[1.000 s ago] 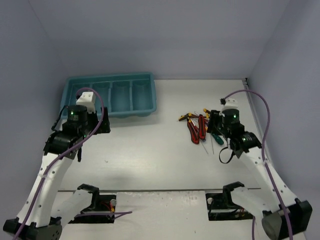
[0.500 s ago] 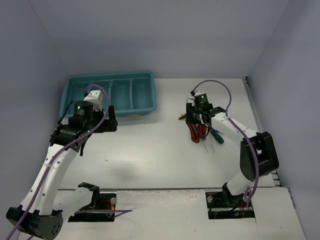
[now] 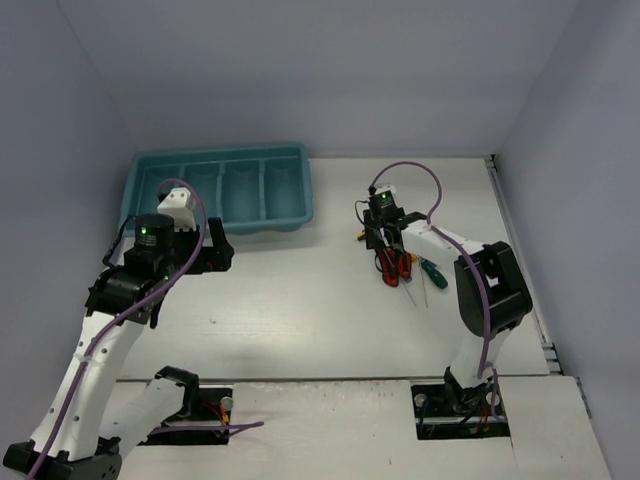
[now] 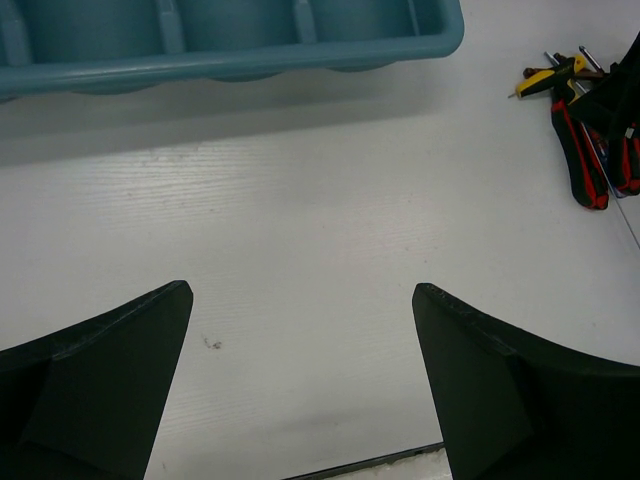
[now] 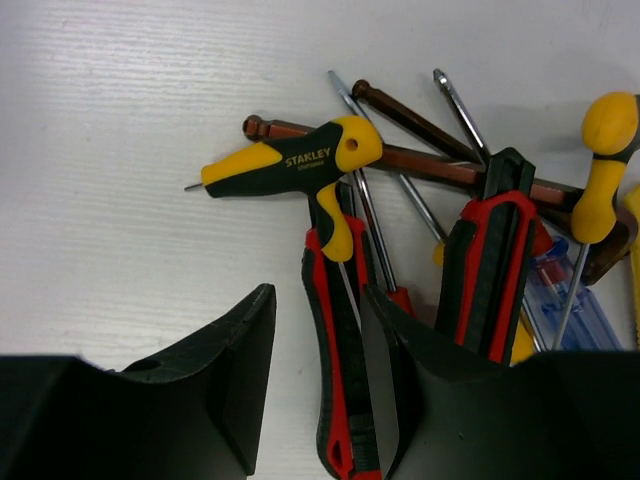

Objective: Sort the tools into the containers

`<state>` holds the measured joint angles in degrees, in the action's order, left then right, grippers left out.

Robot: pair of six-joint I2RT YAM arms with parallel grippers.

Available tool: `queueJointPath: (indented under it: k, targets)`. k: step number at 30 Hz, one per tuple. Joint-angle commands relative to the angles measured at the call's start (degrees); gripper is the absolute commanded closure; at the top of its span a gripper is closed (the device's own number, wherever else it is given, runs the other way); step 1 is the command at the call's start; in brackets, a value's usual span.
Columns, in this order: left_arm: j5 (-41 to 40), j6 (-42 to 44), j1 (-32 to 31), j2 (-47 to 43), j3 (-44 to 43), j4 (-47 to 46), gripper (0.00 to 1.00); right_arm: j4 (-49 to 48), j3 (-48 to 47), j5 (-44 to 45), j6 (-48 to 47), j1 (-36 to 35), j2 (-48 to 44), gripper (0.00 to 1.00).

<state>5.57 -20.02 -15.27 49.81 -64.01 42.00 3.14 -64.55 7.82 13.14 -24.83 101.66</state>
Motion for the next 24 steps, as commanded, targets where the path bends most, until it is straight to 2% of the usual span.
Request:
queueJointPath:
  k: [1, 14, 17, 22, 24]
  targets:
    - [1.05, -1.12, -0.38, -0.69, 0.43, -1.11, 0.08, -2.52, -4.26, 4.59, -2.27, -0.31, 1.89, 0.63]
    - [1.13, -1.48, -0.40, -2.20, 1.43, 0.01, 0.08, -2.55, -9.89, 5.97, -4.20, -0.31, 9.75, 0.66]
    - [1.02, -1.23, -0.47, -2.05, 1.24, 0.19, 0.08, -2.52, -9.98, 6.37, -4.74, -0.31, 10.24, 0.74]
    - [1.04, -1.16, -0.47, -1.36, 0.84, 0.12, 0.08, -2.52, -9.63, 7.31, -5.68, -0.32, 9.74, 1.00]
    - [1.20, -1.16, -0.51, -1.05, 0.32, 0.09, 0.08, -2.52, -9.63, 7.93, -6.39, -0.39, 8.27, 1.00]
